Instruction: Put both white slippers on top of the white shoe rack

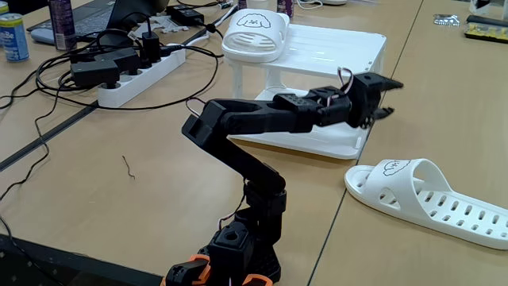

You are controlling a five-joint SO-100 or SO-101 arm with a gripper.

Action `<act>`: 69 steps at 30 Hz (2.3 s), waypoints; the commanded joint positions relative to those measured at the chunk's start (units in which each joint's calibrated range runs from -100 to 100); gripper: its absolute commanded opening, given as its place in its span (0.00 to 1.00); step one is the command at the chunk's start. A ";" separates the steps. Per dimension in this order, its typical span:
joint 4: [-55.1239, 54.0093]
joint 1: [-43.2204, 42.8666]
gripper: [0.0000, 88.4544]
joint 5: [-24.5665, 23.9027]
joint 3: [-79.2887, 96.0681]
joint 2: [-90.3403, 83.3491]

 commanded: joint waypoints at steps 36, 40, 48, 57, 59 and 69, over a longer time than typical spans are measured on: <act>-24.03 -13.06 0.21 0.42 7.27 24.39; -27.66 -11.42 0.21 0.42 7.18 28.35; -34.39 -7.39 0.22 0.42 4.84 35.16; -34.39 -4.51 0.22 0.42 2.94 37.35; -34.39 -4.92 0.22 0.42 2.94 37.35; -34.39 -9.03 0.22 0.42 3.03 37.35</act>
